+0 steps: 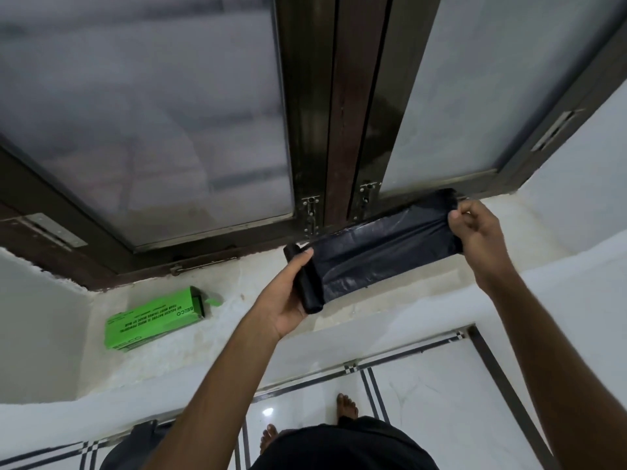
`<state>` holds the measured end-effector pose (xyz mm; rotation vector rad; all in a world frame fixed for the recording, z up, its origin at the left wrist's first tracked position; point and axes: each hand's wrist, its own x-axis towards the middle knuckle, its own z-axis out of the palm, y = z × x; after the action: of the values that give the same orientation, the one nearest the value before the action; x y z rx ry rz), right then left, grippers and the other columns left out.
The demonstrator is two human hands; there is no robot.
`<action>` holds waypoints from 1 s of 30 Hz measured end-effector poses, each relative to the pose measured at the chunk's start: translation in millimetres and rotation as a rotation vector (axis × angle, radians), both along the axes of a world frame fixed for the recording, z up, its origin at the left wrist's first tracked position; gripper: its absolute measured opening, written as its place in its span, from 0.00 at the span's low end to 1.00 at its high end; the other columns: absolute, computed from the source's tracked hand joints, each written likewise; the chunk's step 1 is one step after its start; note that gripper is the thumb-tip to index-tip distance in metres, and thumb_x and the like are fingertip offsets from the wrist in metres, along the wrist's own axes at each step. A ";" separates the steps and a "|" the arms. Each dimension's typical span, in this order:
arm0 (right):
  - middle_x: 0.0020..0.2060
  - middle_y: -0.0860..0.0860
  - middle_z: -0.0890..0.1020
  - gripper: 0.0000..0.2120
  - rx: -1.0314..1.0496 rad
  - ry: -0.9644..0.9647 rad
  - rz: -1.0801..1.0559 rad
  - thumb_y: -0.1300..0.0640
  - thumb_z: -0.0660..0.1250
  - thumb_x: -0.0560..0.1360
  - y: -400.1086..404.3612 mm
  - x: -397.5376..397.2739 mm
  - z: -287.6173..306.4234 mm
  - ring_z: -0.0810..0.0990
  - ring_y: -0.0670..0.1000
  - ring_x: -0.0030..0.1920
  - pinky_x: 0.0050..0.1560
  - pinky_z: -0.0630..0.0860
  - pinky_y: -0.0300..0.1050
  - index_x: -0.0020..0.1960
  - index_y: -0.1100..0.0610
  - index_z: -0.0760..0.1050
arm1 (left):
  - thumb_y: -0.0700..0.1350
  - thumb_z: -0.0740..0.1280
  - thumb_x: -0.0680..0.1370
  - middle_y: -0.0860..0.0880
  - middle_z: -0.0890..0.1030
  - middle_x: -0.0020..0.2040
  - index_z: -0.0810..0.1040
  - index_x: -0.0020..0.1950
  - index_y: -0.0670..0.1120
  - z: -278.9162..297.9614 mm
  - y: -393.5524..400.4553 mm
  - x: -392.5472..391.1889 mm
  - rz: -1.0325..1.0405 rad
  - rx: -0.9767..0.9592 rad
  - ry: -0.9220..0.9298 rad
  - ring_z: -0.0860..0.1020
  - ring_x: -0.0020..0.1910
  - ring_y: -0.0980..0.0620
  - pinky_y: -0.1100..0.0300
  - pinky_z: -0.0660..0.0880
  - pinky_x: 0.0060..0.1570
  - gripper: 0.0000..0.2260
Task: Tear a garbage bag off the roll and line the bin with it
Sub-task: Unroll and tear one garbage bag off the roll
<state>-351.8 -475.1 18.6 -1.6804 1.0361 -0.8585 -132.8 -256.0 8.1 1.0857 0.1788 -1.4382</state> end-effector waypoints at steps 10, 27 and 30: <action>0.51 0.60 0.80 0.06 -0.242 0.480 -0.483 0.56 0.64 0.79 -52.9 -28.9 -11.9 0.77 0.62 0.53 0.53 0.71 0.55 0.53 0.58 0.74 | 0.40 0.72 0.76 0.41 0.84 0.58 0.78 0.64 0.42 -12.0 7.5 -2.2 0.045 0.070 -0.083 0.82 0.57 0.44 0.52 0.79 0.52 0.17; 0.29 0.50 0.72 0.11 0.087 0.220 0.688 0.49 0.74 0.72 67.7 86.5 -21.4 0.70 0.47 0.31 0.36 0.68 0.46 0.52 0.51 0.82 | 0.39 0.64 0.77 0.38 0.82 0.61 0.77 0.65 0.40 -9.5 10.9 -14.0 -0.016 -0.036 -0.120 0.80 0.59 0.41 0.46 0.76 0.61 0.16; 0.41 0.49 0.79 0.09 0.061 0.305 0.742 0.46 0.74 0.71 62.2 84.2 -26.7 0.78 0.47 0.43 0.48 0.74 0.44 0.47 0.49 0.82 | 0.39 0.65 0.77 0.38 0.81 0.62 0.76 0.66 0.40 -7.9 15.4 -11.6 -0.046 -0.054 -0.112 0.80 0.61 0.40 0.46 0.77 0.60 0.17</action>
<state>-267.6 -412.9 -8.1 -1.9728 0.5335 -0.0890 -144.4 -240.6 0.2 1.1291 0.0351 -1.4114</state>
